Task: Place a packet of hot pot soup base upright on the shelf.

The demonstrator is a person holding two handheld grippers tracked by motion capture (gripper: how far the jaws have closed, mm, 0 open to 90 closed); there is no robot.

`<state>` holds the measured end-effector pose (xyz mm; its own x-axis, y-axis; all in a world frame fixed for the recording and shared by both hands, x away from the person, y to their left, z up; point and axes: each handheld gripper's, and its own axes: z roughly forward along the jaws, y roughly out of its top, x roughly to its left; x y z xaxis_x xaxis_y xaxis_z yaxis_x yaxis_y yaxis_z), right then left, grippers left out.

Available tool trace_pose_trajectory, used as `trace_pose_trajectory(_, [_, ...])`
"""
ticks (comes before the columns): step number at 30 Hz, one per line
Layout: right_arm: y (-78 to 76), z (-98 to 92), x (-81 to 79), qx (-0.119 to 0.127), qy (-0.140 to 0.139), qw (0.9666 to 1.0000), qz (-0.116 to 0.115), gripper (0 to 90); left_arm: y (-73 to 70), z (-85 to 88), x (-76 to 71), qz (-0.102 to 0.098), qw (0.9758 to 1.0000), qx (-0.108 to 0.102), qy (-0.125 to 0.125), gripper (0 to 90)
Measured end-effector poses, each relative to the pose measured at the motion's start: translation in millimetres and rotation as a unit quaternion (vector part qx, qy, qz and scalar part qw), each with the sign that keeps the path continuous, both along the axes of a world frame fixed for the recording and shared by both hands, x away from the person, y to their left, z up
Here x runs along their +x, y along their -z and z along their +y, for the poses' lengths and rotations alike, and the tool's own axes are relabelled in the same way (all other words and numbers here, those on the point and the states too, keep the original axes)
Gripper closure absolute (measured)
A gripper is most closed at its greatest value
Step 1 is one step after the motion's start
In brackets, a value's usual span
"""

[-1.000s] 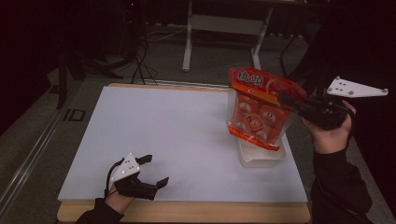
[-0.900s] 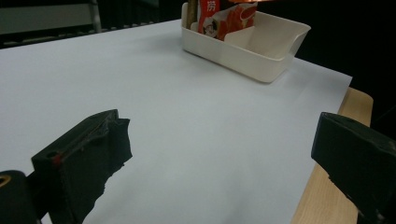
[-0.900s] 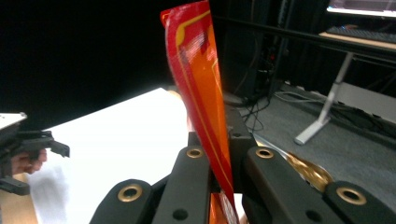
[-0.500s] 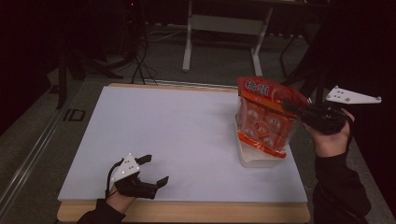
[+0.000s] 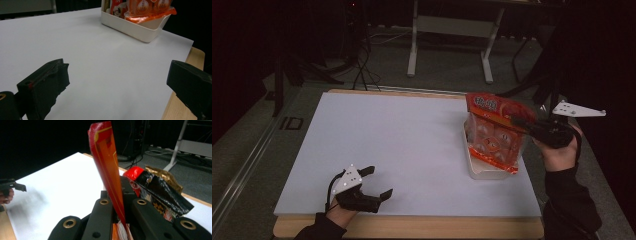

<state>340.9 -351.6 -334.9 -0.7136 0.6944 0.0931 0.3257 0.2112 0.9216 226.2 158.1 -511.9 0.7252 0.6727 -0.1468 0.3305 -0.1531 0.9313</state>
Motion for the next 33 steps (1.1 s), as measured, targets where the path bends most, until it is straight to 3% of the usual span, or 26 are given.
trace_pose_trajectory(11, [33.8,-2.4,6.2,0.013,0.005,0.9992,0.036,90.0,1.8,0.5,1.3,0.005,1.0,0.0,0.001,2.2])
trace_pose_trajectory(13, [41.0,-6.0,7.6,0.03,0.003,0.9985,0.046,90.0,2.4,0.1,1.3,0.006,1.0,0.001,0.001,2.2])
trace_pose_trajectory(22, [51.8,-17.0,2.2,0.043,0.011,0.9983,0.039,90.0,2.8,-0.3,1.5,0.006,1.0,0.002,0.002,2.2])
trace_pose_trajectory(27, [68.3,-21.1,0.1,0.038,0.017,0.9982,0.042,89.9,3.2,0.1,1.2,0.007,1.0,0.001,0.003,2.2])
trace_pose_trajectory(28, [73.8,-23.2,0.2,0.059,0.009,0.997,0.049,89.8,3.2,0.0,1.3,0.007,1.0,0.001,0.003,2.2])
trace_pose_trajectory(33, [72.6,-22.6,0.0,0.055,0.011,0.9974,0.046,89.0,3.9,-0.4,1.8,0.01,0.9999,0.001,0.003,2.2])
